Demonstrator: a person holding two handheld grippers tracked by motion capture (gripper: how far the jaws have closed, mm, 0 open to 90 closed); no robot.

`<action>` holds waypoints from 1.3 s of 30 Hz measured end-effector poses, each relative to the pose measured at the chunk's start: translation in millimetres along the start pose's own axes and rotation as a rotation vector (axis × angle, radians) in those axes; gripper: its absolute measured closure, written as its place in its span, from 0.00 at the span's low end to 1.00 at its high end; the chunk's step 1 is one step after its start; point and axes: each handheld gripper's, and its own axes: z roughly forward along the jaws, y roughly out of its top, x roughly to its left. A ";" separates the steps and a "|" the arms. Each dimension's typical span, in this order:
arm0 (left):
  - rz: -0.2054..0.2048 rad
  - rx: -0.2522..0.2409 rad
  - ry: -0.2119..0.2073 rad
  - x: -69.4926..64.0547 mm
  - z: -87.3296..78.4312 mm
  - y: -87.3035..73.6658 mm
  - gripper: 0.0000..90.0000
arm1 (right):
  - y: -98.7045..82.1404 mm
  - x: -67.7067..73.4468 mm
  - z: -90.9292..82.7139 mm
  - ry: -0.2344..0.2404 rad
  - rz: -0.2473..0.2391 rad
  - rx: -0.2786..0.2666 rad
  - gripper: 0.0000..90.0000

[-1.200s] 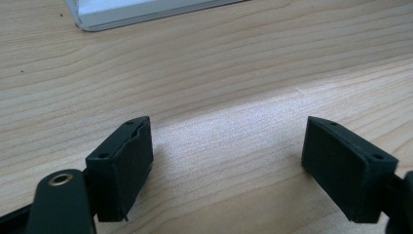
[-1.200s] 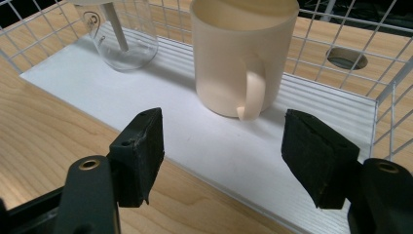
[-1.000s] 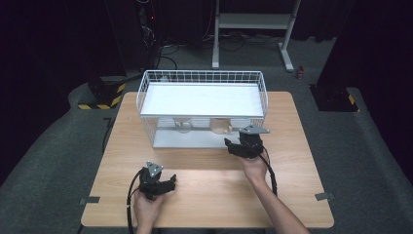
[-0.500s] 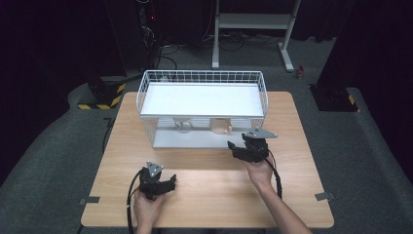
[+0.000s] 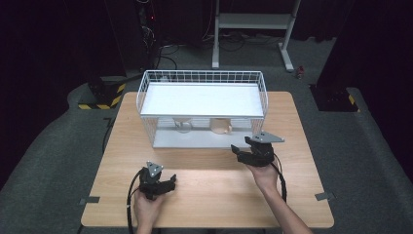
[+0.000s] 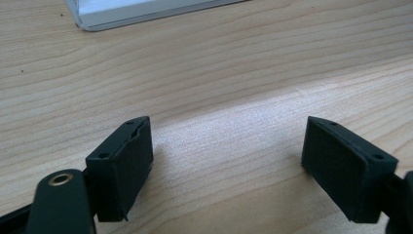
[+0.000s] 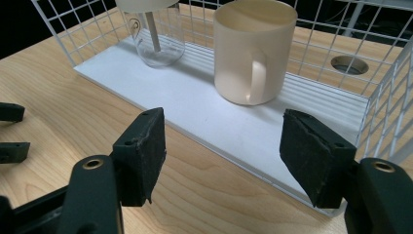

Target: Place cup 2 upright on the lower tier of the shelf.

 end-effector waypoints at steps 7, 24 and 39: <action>0.000 0.000 0.000 0.0 0.0 0.0 0.21 | -3.3 -2.1 -8.9 0.009 0.004 -0.018 0.38; 0.000 0.000 0.000 0.0 0.0 0.0 0.21 | -14.1 -17.4 -37.3 0.011 0.022 -0.067 0.39; -0.002 0.000 0.001 -0.1 0.1 0.0 0.21 | -32.7 -28.7 -53.6 0.006 0.055 -0.086 0.40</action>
